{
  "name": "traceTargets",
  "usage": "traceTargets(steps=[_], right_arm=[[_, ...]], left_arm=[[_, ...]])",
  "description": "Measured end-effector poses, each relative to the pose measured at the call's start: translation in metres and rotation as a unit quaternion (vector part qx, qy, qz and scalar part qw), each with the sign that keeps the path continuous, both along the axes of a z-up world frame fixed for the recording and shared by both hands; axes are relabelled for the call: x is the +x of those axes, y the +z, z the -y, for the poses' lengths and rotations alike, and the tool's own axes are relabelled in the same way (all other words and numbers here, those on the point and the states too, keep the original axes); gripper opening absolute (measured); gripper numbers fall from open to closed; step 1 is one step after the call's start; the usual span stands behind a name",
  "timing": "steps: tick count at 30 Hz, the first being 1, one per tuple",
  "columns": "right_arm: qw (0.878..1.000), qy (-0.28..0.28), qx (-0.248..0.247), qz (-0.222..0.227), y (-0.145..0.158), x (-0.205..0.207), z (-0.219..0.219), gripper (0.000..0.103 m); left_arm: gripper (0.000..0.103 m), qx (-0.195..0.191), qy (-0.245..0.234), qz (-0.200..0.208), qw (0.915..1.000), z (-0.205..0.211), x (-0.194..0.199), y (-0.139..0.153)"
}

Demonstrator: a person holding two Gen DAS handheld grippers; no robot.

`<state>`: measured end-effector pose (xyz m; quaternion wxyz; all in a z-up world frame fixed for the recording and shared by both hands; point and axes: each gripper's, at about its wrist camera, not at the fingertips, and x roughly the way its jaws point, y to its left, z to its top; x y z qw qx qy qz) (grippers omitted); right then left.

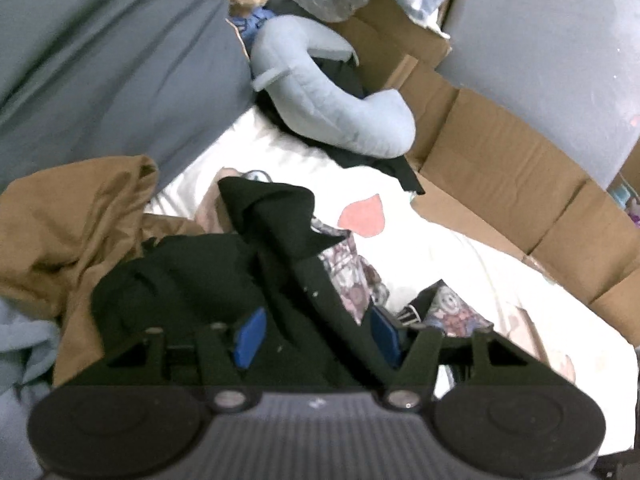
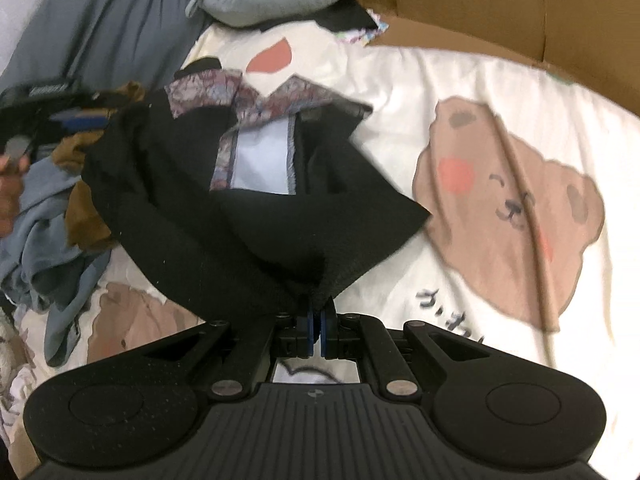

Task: Fold clothes
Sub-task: 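Lift the black hoodie with the left tool while the right tool approaches it, then grasp the floral hood lining with the right tool beside the left tool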

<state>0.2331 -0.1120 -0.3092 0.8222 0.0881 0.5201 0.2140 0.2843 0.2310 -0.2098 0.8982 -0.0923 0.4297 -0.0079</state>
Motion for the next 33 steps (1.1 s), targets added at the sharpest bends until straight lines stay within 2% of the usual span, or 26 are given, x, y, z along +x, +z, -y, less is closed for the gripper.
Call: traceTargets(steps=[3, 5, 7, 9, 12, 14, 16, 19, 21, 26, 33], right_arm=[[1.000, 0.000, 0.004, -0.009, -0.004, -0.004, -0.001, 0.003], [1.000, -0.004, 0.006, -0.018, -0.006, -0.006, 0.001, 0.005], [1.000, -0.011, 0.003, -0.026, -0.007, -0.005, 0.005, 0.010], [0.999, -0.013, -0.001, -0.030, -0.008, -0.006, 0.009, 0.022], [1.000, -0.019, -0.005, -0.022, -0.005, -0.006, 0.020, 0.030], [0.999, -0.030, -0.003, -0.019, -0.004, -0.006, 0.029, 0.041], [0.999, -0.042, 0.001, -0.017, -0.002, -0.003, 0.038, 0.042], [0.998, -0.054, 0.004, -0.015, 0.000, 0.002, 0.046, 0.042], [0.998, -0.057, 0.006, -0.011, 0.002, 0.006, 0.049, 0.043], [0.998, -0.060, 0.015, 0.000, 0.005, 0.013, 0.051, 0.051], [0.997, -0.064, 0.049, -0.002, 0.006, 0.031, 0.048, 0.054]], left_arm=[[0.062, 0.009, -0.006, -0.007, 0.9999, 0.003, 0.013, -0.013], [0.062, 0.001, -0.004, -0.015, 0.9999, 0.002, 0.021, -0.021], [0.062, 0.005, -0.005, -0.018, 0.9998, 0.004, 0.027, -0.027], [0.062, 0.005, -0.005, -0.021, 0.9997, 0.005, 0.032, -0.031], [0.061, -0.003, -0.005, -0.023, 0.9997, 0.006, 0.039, -0.036], [0.054, -0.005, -0.003, -0.024, 0.9997, 0.006, 0.043, -0.038], [0.036, -0.010, 0.001, -0.027, 0.9996, 0.004, 0.046, -0.040], [0.018, -0.013, 0.006, -0.030, 0.9995, 0.002, 0.047, -0.039], [0.010, -0.020, 0.009, -0.030, 0.9993, 0.000, 0.046, -0.037], [0.006, -0.013, 0.006, -0.020, 0.9997, -0.001, 0.038, -0.027], [0.004, -0.008, 0.012, -0.011, 0.9998, -0.010, 0.010, -0.011]])
